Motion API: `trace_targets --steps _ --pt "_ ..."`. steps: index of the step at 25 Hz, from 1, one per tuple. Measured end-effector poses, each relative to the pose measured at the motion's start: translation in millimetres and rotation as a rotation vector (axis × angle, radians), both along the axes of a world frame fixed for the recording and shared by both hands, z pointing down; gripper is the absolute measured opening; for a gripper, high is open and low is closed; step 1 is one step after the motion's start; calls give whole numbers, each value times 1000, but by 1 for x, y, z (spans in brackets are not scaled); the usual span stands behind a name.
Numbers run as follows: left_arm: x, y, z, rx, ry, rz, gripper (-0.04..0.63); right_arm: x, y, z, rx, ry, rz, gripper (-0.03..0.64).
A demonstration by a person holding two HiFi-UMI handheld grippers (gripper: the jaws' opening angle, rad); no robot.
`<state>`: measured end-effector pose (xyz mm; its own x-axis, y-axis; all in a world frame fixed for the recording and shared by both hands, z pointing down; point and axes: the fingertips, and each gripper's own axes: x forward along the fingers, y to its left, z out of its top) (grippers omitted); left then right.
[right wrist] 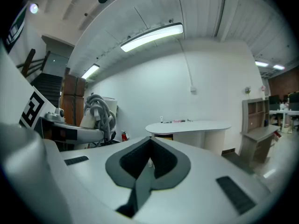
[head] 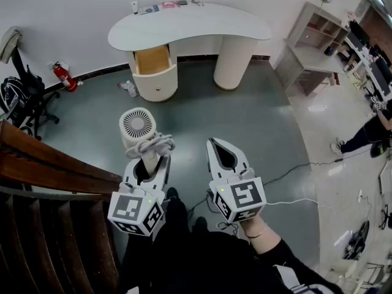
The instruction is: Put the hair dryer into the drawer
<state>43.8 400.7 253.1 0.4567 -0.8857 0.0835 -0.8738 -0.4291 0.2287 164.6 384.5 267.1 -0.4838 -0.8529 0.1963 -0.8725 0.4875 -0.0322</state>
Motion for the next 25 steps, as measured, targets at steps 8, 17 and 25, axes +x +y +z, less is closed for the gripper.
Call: trace_targets --steps 8,17,25 --pt "-32 -39 1 -8 8 8 124 -27 -33 10 -19 2 5 2" --pt "-66 -86 11 -27 -8 46 124 -63 -80 18 -24 25 22 2" --pt "-101 -108 21 -49 12 55 125 -91 -106 27 -81 53 63 2"
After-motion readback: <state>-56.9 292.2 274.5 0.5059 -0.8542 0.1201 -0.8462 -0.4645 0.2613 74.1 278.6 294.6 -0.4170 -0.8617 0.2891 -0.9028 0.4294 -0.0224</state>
